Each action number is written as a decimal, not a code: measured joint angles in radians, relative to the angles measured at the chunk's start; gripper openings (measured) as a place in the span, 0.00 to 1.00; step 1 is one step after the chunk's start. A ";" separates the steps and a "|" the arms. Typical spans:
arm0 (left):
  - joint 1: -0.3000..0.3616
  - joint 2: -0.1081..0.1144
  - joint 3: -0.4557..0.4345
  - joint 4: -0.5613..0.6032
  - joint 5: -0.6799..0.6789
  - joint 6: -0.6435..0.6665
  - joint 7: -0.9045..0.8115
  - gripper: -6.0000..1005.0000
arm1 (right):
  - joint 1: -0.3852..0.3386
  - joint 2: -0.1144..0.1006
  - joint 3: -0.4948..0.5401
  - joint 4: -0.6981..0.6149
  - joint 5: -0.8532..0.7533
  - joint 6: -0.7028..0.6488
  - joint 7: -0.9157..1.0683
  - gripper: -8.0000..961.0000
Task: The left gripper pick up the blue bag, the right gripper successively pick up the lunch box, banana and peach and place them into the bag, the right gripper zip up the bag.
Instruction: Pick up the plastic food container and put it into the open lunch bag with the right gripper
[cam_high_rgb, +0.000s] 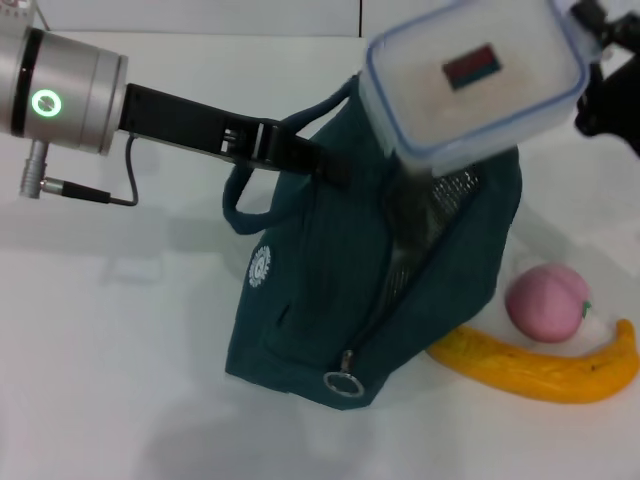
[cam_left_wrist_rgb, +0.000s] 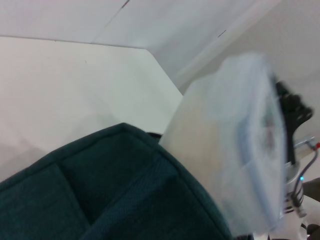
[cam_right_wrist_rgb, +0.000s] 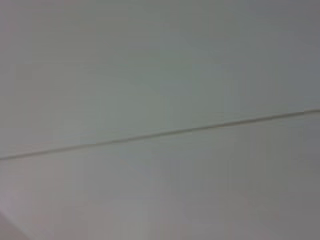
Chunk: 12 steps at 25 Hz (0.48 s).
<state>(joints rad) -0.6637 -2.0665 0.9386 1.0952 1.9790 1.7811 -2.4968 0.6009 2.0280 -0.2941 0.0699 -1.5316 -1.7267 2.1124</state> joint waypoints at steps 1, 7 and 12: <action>0.002 0.000 -0.001 0.000 0.000 -0.001 0.001 0.08 | -0.007 0.000 -0.003 -0.002 -0.005 0.012 -0.008 0.14; 0.013 0.004 -0.004 0.000 0.000 -0.002 0.001 0.08 | -0.077 -0.006 -0.040 -0.053 -0.017 0.077 -0.059 0.14; 0.009 0.004 -0.003 0.000 0.000 -0.002 0.001 0.08 | -0.087 -0.005 -0.091 -0.094 -0.021 0.086 -0.063 0.15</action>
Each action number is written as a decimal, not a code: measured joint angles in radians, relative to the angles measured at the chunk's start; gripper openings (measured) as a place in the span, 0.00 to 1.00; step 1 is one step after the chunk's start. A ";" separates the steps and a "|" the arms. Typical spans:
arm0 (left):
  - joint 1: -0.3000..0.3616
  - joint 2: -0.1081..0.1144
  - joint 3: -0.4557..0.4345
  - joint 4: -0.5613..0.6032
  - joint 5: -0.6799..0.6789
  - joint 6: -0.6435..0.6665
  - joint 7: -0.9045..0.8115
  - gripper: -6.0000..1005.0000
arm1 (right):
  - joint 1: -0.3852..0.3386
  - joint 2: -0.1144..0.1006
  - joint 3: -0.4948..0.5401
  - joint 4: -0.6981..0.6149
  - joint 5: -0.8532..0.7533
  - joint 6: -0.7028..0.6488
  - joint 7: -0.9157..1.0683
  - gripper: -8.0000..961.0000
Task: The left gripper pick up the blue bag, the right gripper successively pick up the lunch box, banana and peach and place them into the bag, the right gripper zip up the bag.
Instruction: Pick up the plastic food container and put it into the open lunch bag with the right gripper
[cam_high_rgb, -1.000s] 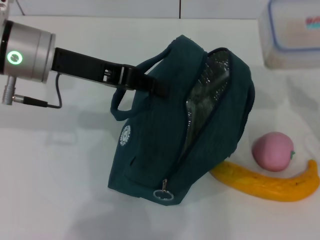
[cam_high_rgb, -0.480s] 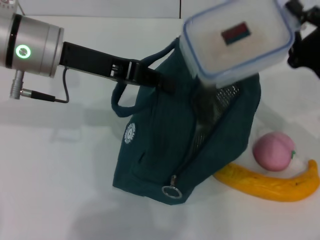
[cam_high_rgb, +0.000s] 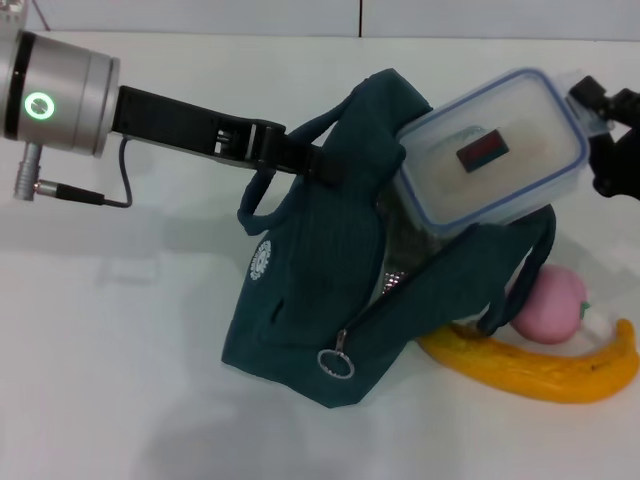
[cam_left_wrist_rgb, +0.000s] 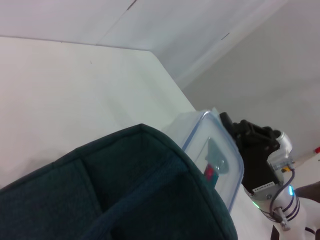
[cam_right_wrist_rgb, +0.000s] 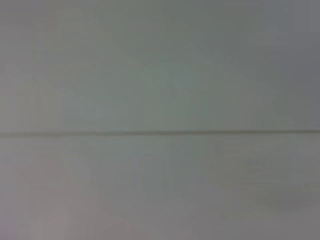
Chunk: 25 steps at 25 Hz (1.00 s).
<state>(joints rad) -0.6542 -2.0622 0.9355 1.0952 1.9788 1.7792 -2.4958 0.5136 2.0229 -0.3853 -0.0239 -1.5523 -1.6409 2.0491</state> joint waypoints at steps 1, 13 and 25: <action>-0.002 0.000 0.001 0.000 0.000 0.000 0.000 0.08 | 0.005 0.000 -0.017 -0.007 0.000 0.000 -0.007 0.15; -0.016 -0.005 0.004 -0.024 0.001 0.000 0.000 0.08 | 0.099 0.005 -0.277 -0.077 -0.001 0.006 -0.268 0.16; -0.015 -0.006 0.005 -0.026 0.001 0.000 0.000 0.08 | 0.165 0.004 -0.500 -0.212 0.011 0.209 -0.412 0.16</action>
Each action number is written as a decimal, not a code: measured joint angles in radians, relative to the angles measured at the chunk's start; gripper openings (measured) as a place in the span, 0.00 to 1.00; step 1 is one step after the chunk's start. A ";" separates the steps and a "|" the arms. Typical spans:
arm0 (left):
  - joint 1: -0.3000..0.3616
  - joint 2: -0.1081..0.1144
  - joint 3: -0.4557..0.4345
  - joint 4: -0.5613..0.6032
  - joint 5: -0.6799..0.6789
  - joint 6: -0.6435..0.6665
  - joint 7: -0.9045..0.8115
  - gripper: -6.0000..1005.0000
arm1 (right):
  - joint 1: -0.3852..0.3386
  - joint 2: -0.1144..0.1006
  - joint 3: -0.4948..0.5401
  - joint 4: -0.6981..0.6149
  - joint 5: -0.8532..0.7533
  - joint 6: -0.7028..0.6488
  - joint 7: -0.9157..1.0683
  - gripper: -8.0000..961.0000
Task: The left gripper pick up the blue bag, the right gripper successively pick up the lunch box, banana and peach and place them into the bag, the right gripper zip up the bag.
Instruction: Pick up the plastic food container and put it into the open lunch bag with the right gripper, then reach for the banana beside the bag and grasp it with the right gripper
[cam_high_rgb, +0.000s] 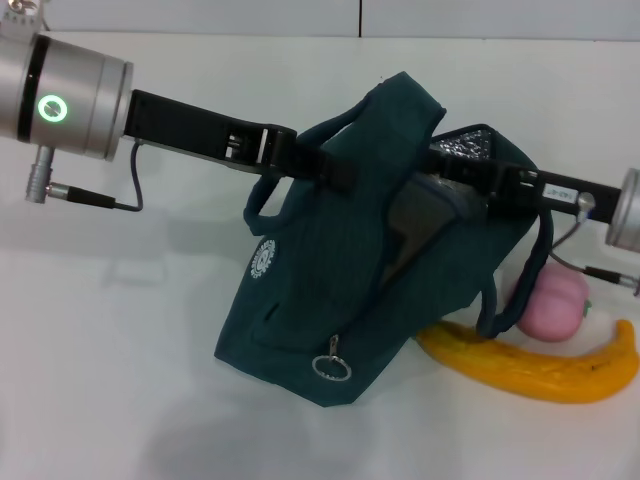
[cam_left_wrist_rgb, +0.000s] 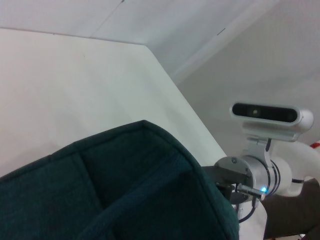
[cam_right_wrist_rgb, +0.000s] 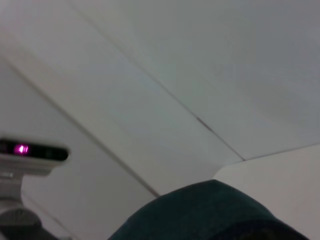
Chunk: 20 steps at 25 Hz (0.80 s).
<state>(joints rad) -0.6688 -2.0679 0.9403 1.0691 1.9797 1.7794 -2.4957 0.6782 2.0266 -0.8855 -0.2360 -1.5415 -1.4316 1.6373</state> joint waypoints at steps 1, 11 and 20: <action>0.000 0.000 0.000 0.000 0.000 0.000 0.000 0.08 | 0.009 0.000 -0.005 -0.005 -0.005 0.001 -0.010 0.16; 0.009 0.001 -0.006 0.000 -0.001 0.000 0.011 0.08 | 0.003 -0.006 -0.086 -0.147 -0.001 -0.096 -0.053 0.22; 0.011 0.005 -0.006 0.000 -0.001 -0.007 0.015 0.08 | -0.163 -0.025 -0.019 -0.452 0.027 -0.217 0.000 0.37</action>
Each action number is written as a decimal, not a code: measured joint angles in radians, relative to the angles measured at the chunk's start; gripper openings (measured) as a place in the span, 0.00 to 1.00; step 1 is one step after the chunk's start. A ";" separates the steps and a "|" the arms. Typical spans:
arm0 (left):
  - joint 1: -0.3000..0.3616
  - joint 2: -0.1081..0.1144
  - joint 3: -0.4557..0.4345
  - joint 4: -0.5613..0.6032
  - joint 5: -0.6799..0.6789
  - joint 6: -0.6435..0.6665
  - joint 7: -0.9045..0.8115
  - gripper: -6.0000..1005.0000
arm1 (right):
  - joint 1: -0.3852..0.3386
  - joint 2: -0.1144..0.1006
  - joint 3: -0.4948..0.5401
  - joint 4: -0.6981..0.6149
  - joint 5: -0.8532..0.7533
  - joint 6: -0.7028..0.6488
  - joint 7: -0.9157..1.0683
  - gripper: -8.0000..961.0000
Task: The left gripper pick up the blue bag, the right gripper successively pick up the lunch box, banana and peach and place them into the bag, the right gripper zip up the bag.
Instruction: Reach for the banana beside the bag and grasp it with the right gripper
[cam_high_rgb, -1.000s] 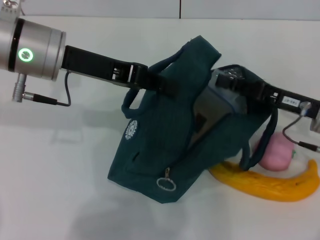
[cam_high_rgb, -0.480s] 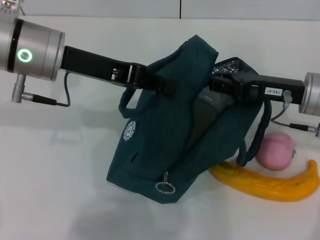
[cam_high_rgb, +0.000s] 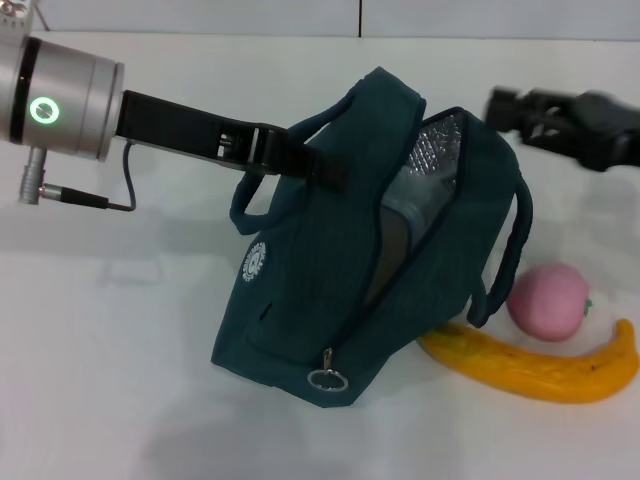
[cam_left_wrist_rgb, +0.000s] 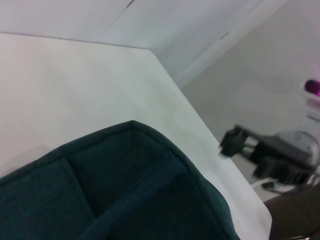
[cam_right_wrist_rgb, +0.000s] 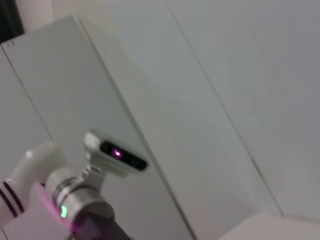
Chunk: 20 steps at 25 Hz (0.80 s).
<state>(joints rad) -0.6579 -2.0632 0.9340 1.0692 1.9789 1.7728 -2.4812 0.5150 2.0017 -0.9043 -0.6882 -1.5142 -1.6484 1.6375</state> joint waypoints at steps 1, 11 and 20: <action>0.000 0.000 0.000 0.000 0.000 -0.001 0.001 0.08 | -0.013 -0.002 0.015 -0.036 0.001 -0.025 0.003 0.37; 0.000 0.004 -0.028 -0.042 -0.007 -0.021 0.004 0.08 | -0.147 0.000 -0.002 -0.665 -0.328 -0.212 0.181 0.37; -0.011 0.011 -0.055 -0.074 0.000 -0.041 0.010 0.08 | -0.172 0.013 -0.324 -1.031 -0.621 -0.179 0.460 0.38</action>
<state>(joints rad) -0.6693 -2.0520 0.8788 0.9952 1.9786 1.7313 -2.4712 0.3430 2.0152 -1.2285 -1.7193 -2.1355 -1.8271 2.0980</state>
